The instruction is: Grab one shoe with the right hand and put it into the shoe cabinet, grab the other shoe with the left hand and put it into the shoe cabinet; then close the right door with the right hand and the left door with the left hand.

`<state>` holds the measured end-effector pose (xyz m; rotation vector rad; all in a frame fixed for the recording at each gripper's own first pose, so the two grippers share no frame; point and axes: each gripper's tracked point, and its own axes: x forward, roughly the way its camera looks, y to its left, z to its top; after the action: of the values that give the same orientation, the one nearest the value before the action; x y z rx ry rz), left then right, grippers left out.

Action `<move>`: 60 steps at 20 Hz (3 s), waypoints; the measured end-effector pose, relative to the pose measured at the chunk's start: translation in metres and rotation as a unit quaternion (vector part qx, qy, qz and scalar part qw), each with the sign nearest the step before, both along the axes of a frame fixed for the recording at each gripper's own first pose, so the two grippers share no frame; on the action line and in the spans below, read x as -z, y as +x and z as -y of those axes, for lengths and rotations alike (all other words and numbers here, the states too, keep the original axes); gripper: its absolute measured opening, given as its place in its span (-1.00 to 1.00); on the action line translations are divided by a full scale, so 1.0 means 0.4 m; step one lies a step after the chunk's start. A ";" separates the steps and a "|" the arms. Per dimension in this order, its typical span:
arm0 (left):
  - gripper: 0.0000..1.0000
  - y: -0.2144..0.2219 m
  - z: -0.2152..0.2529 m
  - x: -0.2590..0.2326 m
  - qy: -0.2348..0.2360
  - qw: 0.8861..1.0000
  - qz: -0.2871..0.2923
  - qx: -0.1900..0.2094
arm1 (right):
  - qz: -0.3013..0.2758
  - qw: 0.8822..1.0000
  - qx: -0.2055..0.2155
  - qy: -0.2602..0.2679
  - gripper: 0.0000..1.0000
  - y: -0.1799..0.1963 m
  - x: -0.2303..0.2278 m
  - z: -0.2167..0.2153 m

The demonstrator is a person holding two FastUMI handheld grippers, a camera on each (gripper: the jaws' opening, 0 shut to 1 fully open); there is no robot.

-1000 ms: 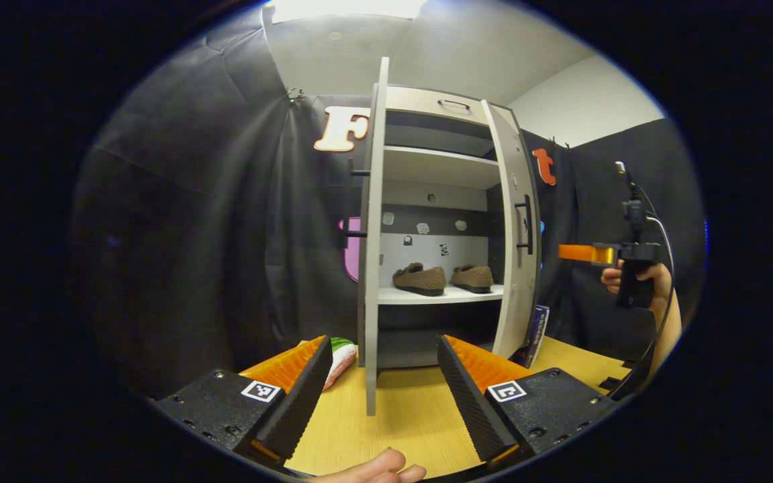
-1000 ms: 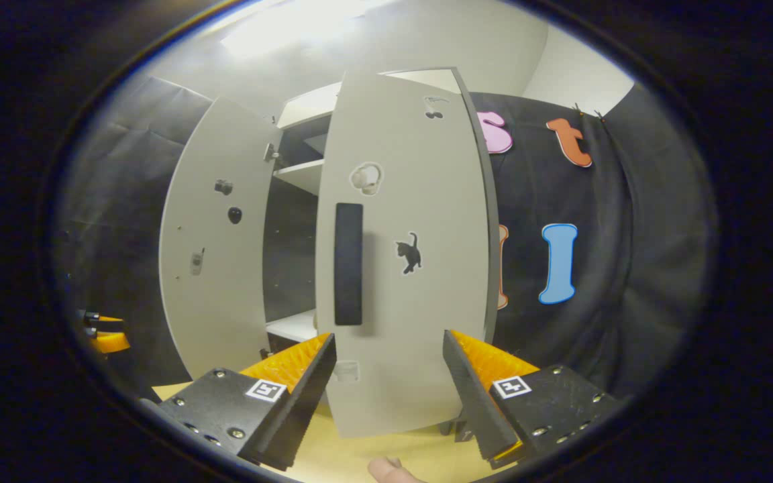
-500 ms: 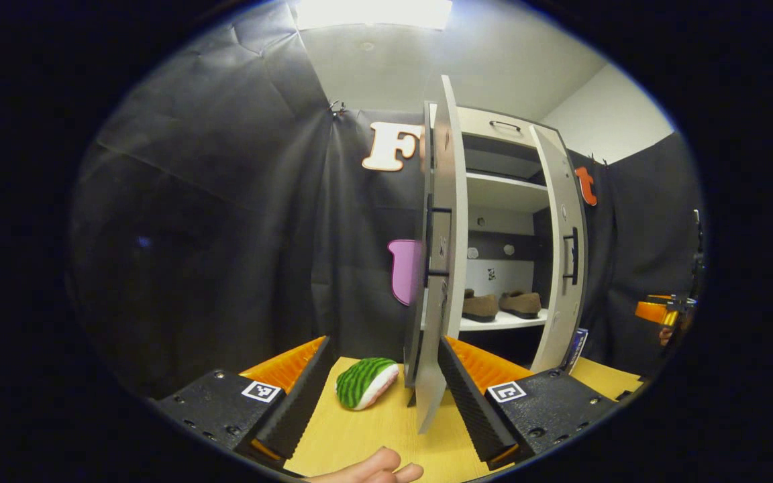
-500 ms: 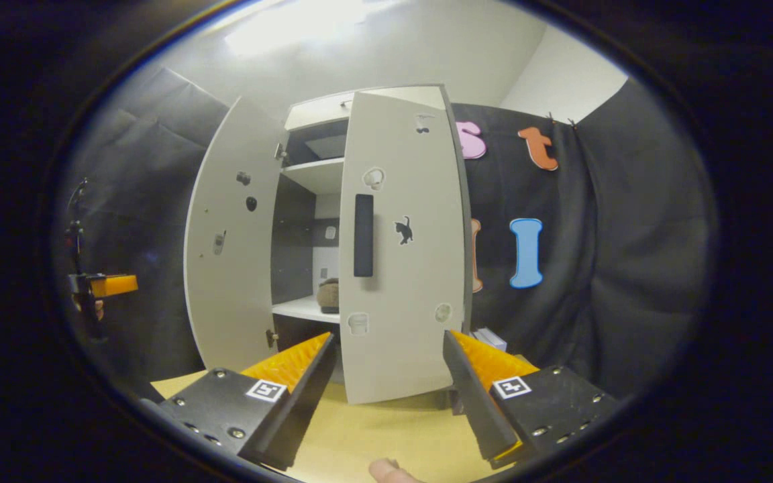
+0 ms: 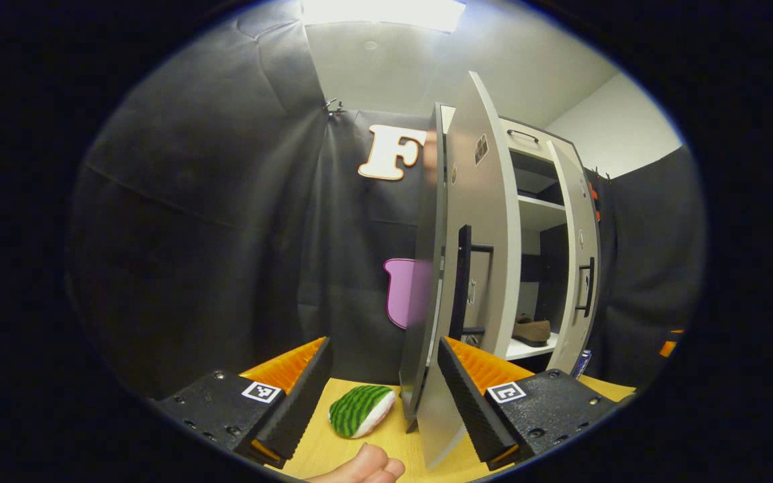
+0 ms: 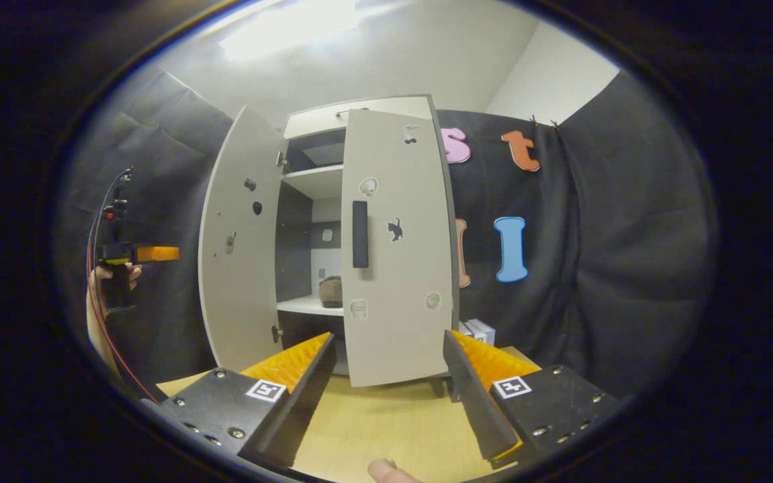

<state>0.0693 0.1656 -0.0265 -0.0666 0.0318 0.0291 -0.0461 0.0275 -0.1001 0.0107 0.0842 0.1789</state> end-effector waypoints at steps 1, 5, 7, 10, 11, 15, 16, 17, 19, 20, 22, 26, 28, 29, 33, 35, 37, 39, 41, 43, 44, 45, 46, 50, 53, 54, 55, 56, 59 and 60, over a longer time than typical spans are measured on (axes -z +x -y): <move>0.92 0.024 -0.007 -0.007 0.009 1.000 -0.001 -0.004 | 0.004 1.000 0.000 0.002 0.92 -0.007 -0.004 0.001; 0.86 0.114 -0.046 0.001 0.029 0.999 -0.028 -0.028 | 0.018 1.000 -0.010 0.008 0.92 -0.024 -0.021 -0.012; 0.86 0.143 -0.032 0.017 0.030 0.998 -0.045 -0.017 | 0.024 1.000 -0.012 0.003 0.92 -0.031 -0.028 -0.014; 0.93 0.175 -0.008 0.045 0.040 0.997 -0.070 -0.005 | 0.026 0.999 -0.019 -0.004 0.87 -0.038 -0.020 -0.028; 0.93 0.175 0.002 0.046 0.042 0.996 -0.076 0.000 | 0.026 0.999 -0.023 -0.007 0.92 -0.038 -0.016 -0.032; 0.84 0.175 0.017 0.054 0.024 0.996 -0.083 -0.004 | 0.017 0.998 -0.066 0.000 0.93 -0.045 0.004 -0.090; 0.82 0.171 0.029 0.066 0.017 0.996 -0.091 -0.003 | 0.014 0.997 -0.073 0.004 0.93 -0.043 0.006 -0.103; 0.84 0.170 0.043 0.065 0.011 0.996 -0.093 0.001 | 0.014 0.997 -0.073 0.001 0.92 -0.042 0.007 -0.103; 0.75 0.169 0.073 0.066 0.005 0.995 -0.100 0.013 | 0.018 0.997 -0.067 -0.014 0.92 -0.039 0.008 -0.093; 0.84 0.170 0.087 0.071 0.000 0.995 -0.103 0.018 | 0.016 0.997 -0.074 -0.011 0.92 -0.040 0.013 -0.102; 0.75 0.174 0.123 0.078 -0.013 0.994 -0.105 0.029 | 0.009 0.997 -0.077 0.001 0.96 -0.038 0.020 -0.116; 0.84 0.186 0.183 0.089 -0.043 0.993 -0.107 0.041 | 0.011 0.998 -0.066 0.006 0.92 -0.034 0.018 -0.097; 0.85 0.203 0.192 0.087 -0.044 0.993 -0.103 0.024 | 0.017 0.998 -0.066 0.010 0.92 -0.032 0.028 -0.094; 0.86 0.212 0.197 0.082 -0.043 0.994 -0.099 0.019 | 0.016 0.997 -0.071 0.015 0.92 -0.033 0.031 -0.100; 0.85 0.241 0.253 0.079 -0.042 0.995 -0.090 0.030 | 0.010 0.997 -0.068 0.028 0.92 -0.040 0.044 -0.086; 0.85 0.252 0.284 0.086 -0.045 0.994 -0.093 0.041 | 0.012 0.998 -0.060 0.029 0.92 -0.030 0.046 -0.067; 0.85 0.266 0.320 0.093 -0.046 0.993 -0.099 0.049 | 0.015 0.998 -0.050 0.033 0.92 -0.024 0.047 -0.051; 0.86 0.278 0.363 0.113 -0.041 0.991 -0.110 0.064 | 0.025 0.998 -0.037 0.036 0.87 -0.024 0.037 -0.031; 0.86 0.274 0.394 0.128 -0.033 0.989 -0.120 0.085 | 0.031 0.999 -0.026 0.033 0.87 -0.029 0.039 -0.010; 0.86 0.265 0.373 0.145 -0.020 0.989 -0.127 0.069 | 0.033 0.999 -0.014 0.036 0.87 -0.024 0.046 0.012; 0.86 0.260 0.374 0.165 -0.018 0.989 -0.131 0.066 | 0.030 0.999 -0.009 0.039 0.92 -0.021 0.053 0.021; 0.87 0.260 0.386 0.171 -0.022 0.989 -0.131 0.068 | 0.026 0.999 -0.006 0.043 0.92 -0.021 0.058 0.027; 0.86 0.268 0.398 0.174 -0.028 0.988 -0.130 0.073 | 0.021 0.999 -0.005 0.045 0.92 -0.019 0.062 0.032; 0.87 0.251 0.399 0.167 -0.028 0.989 -0.126 0.073 | 0.013 0.999 0.009 0.040 0.87 -0.014 0.071 0.051; 0.86 0.216 0.396 0.153 -0.029 0.990 -0.119 0.067 | 0.010 0.999 0.012 0.044 0.92 -0.007 0.068 0.048; 0.87 0.207 0.393 0.146 -0.025 0.991 -0.114 0.066 | 0.009 0.999 0.012 0.044 0.92 -0.006 0.066 0.045; 0.85 0.197 0.389 0.139 -0.019 0.992 -0.111 0.063 | 0.008 0.999 0.013 0.042 0.92 -0.006 0.063 0.045; 0.85 0.187 0.387 0.134 -0.014 0.992 -0.106 0.061 | 0.009 0.999 0.016 0.040 0.93 -0.006 0.060 0.045; 0.85 0.148 0.384 0.112 -0.011 0.993 -0.098 0.059 | 0.011 0.999 0.024 0.038 0.93 -0.003 0.044 0.045; 0.85 0.137 0.384 0.102 -0.010 0.994 -0.094 0.056 | 0.013 0.999 0.024 0.039 0.92 -0.003 0.035 0.041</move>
<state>0.1239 0.0121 -0.0673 -0.0821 0.2248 -0.0779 -0.0472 0.0109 -0.1141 0.0877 0.0514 0.1339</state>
